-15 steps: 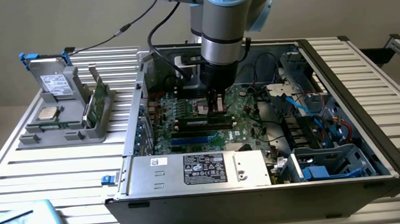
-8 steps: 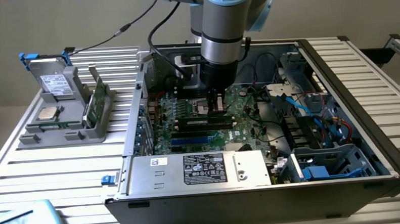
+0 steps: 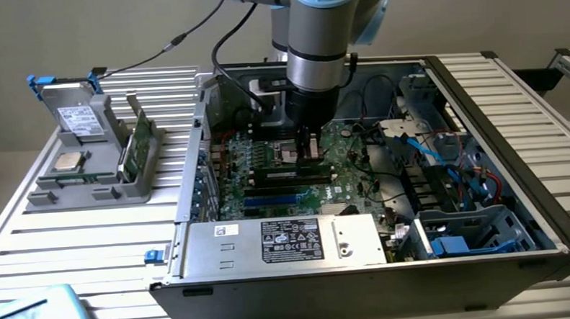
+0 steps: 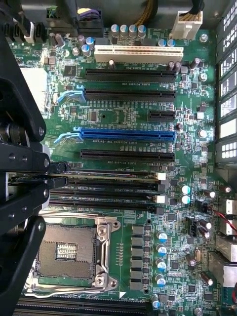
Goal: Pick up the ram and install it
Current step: 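Insert the ram into the slot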
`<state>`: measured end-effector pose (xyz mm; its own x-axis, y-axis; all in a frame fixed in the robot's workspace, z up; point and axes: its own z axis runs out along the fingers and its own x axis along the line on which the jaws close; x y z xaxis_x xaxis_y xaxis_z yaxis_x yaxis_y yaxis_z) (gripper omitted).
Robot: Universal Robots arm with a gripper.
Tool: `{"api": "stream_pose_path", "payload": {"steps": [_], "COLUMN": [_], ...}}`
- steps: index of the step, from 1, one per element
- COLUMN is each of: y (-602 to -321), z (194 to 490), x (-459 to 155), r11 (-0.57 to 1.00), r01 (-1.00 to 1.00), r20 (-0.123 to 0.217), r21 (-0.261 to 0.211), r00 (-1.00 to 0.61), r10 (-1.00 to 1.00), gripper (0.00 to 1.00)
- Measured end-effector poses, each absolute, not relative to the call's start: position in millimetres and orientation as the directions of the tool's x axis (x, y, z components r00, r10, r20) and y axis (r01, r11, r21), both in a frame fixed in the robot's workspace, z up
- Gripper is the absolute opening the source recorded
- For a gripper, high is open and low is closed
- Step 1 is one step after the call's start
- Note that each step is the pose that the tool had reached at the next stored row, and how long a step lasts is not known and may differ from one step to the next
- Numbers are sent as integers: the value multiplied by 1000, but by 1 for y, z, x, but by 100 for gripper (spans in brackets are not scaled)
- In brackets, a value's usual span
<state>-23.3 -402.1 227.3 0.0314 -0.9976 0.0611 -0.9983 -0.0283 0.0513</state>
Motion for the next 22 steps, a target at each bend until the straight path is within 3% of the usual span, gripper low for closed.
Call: {"api": "stream_pose_path", "payload": {"steps": [22], "y": [-401], "z": [223], "x": [-23], "r11": [-28], "r01": [-998], "r20": [64], "r21": [51], "r00": [31], "r10": [-997], "gripper": [14]}}
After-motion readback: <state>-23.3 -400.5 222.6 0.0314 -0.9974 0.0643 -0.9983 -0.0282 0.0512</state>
